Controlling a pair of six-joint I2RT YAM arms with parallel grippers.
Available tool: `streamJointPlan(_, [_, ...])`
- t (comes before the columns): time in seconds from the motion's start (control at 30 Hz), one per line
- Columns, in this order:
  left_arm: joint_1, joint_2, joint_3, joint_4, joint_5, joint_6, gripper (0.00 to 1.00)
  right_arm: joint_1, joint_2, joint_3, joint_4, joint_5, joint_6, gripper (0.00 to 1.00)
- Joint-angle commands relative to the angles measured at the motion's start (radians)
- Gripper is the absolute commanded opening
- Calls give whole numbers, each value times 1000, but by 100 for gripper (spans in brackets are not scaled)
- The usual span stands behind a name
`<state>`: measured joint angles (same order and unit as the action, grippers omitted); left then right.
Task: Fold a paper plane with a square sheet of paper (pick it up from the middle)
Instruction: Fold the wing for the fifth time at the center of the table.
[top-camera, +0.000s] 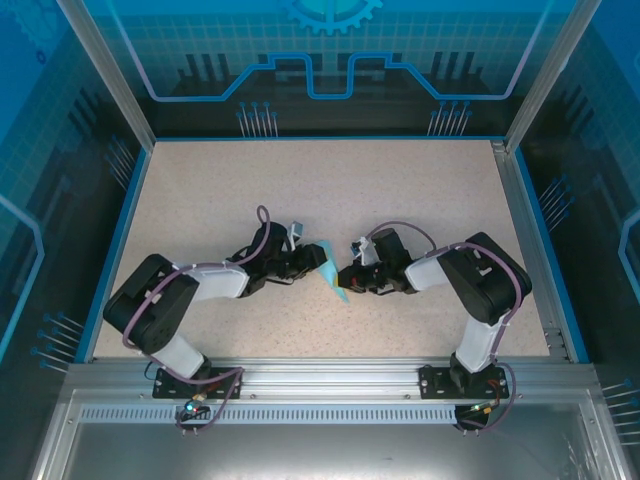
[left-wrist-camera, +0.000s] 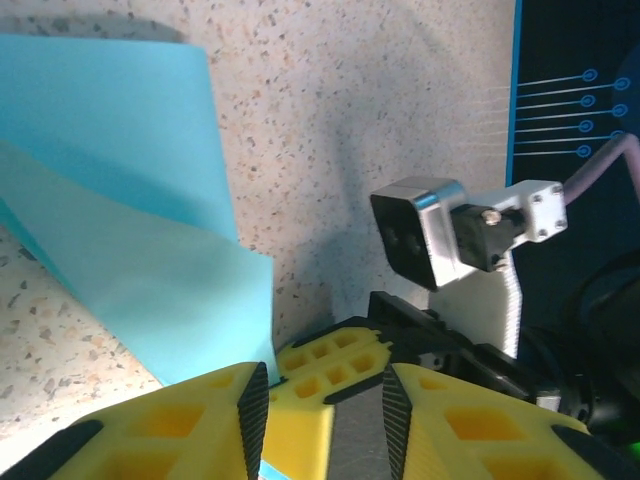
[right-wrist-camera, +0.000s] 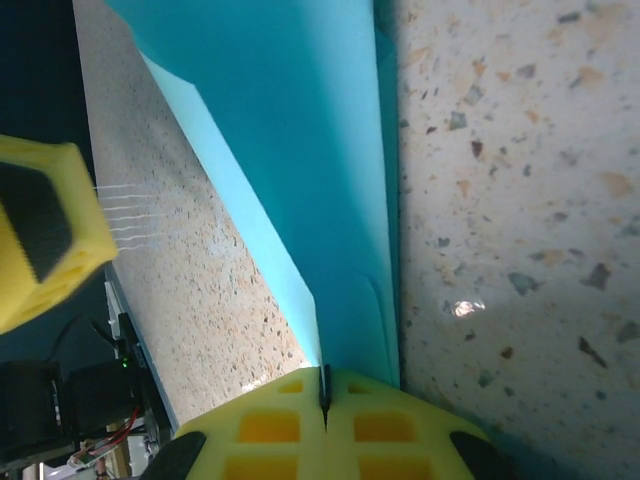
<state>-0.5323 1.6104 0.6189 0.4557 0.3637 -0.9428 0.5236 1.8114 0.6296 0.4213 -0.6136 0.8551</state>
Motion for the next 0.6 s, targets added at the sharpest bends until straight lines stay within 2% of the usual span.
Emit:
streamJointPlan(0.0, [-18, 51, 25, 34, 35, 26, 38, 12, 75, -35, -43, 99, 10, 3])
streamJointPlan(0.33, [-30, 186, 106, 44, 40, 43, 38, 11, 72, -44, -35, 99, 16, 4])
streamJointPlan(0.57, [-30, 218, 138, -126, 5, 68, 32, 13, 26, 5, -113, 91, -49, 9])
